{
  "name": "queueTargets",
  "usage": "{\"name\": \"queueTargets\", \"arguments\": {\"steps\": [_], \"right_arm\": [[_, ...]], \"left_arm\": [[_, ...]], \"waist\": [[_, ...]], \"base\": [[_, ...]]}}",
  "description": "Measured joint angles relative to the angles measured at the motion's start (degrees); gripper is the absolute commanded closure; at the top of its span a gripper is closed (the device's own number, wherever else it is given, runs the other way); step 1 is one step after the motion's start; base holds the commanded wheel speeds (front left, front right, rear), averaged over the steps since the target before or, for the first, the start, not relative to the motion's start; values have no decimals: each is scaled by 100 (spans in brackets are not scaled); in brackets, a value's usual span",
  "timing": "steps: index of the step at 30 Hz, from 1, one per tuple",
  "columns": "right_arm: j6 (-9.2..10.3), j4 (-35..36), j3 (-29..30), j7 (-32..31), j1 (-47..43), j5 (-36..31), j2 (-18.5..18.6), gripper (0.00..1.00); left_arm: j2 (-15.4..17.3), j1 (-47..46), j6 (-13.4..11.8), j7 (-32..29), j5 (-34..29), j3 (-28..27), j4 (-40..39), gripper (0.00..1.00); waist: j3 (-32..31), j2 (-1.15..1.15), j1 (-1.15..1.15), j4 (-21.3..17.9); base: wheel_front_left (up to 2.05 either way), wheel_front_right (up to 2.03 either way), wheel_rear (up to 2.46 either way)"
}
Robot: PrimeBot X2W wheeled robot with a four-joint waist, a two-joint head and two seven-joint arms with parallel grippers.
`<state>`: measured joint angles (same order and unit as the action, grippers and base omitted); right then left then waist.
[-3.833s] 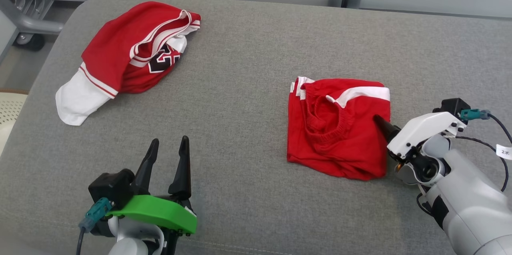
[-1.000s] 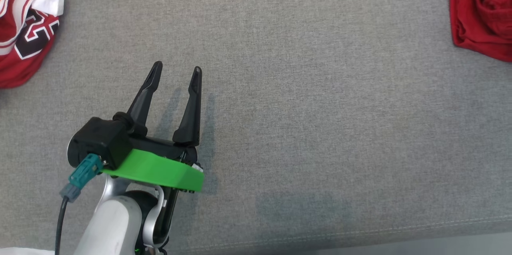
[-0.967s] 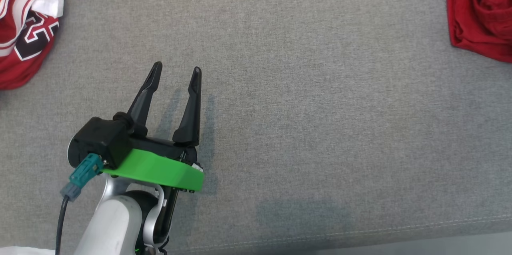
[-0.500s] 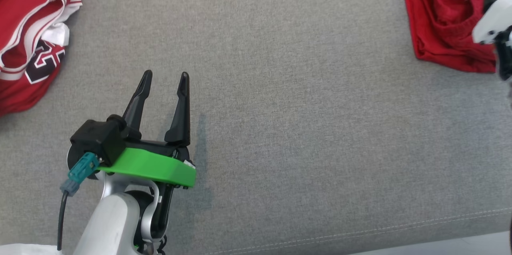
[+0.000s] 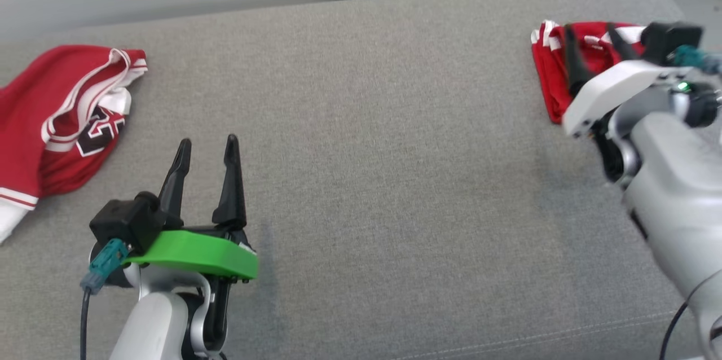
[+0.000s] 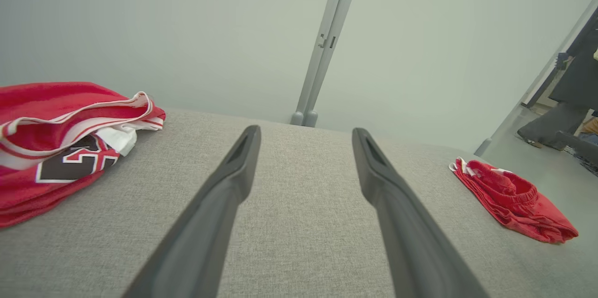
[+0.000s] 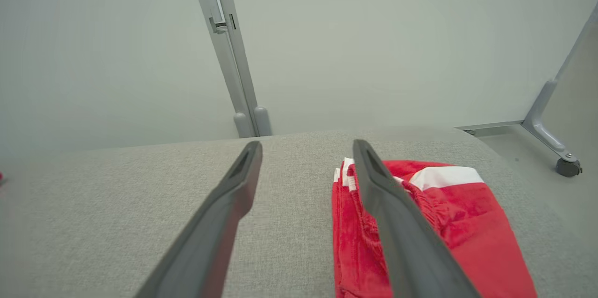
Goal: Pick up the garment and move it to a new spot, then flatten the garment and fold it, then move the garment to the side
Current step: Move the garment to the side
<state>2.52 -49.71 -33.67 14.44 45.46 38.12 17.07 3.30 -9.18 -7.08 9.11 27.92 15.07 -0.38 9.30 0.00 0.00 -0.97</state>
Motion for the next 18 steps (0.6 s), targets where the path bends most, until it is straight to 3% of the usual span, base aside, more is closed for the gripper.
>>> {"name": "queueTargets", "arguments": {"steps": [8,18], "right_arm": [[69,630,-60,-2,-561,-175,-438,0],[375,1690,111,-1,-1425,-594,-782,0]], "left_arm": [[0,311,0,113,-20,-196,236,0],[16,717,0,214,-286,-566,387,0]], "waist": [[-514,0,0,49],[-973,0,0,120]], "base": [[0,0,0],[0,0,0]]}}
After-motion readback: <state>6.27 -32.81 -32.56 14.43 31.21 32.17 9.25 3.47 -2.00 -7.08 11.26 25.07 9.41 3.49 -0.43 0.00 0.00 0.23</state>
